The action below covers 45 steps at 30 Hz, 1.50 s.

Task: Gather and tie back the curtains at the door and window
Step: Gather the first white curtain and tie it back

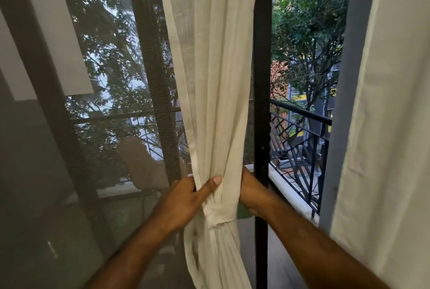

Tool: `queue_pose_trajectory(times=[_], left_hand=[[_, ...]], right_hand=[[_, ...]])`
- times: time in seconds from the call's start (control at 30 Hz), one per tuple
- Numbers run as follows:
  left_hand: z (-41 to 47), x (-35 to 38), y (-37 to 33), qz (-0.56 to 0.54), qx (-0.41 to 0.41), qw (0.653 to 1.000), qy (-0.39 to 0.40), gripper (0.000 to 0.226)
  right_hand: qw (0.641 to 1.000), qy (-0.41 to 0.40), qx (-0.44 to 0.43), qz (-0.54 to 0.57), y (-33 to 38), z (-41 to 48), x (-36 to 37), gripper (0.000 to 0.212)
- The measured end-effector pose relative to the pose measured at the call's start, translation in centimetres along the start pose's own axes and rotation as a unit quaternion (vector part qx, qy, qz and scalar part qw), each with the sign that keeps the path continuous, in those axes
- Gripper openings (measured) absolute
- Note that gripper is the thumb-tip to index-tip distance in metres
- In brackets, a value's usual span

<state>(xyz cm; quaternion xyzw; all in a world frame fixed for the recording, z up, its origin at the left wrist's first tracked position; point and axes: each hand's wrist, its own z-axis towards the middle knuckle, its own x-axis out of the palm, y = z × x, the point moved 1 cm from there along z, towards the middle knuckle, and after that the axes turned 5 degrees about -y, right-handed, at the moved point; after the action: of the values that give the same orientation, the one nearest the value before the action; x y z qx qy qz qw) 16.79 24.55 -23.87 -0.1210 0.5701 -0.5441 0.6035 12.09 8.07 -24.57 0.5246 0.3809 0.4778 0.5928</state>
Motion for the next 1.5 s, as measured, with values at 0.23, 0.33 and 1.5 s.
queue_pose_trajectory(times=[0.23,0.33,1.5], left_hand=[[-0.4,1.1,-1.0,0.021,-0.018,1.0,-0.004,0.079],[-0.8,1.4,-1.5,0.021,-0.03,0.999,0.008,0.078],[-3.8,4.1,-5.6,-0.01,0.192,0.956,-0.222,0.017]], right_hand=[[0.98,0.022,0.173,-0.096,0.9,-2.3,-1.8,0.031],[0.983,0.009,0.181,-0.008,0.3,-2.9,-2.6,0.025],[0.936,-0.024,-0.068,0.345,-3.0,-6.3,-1.0,0.085]])
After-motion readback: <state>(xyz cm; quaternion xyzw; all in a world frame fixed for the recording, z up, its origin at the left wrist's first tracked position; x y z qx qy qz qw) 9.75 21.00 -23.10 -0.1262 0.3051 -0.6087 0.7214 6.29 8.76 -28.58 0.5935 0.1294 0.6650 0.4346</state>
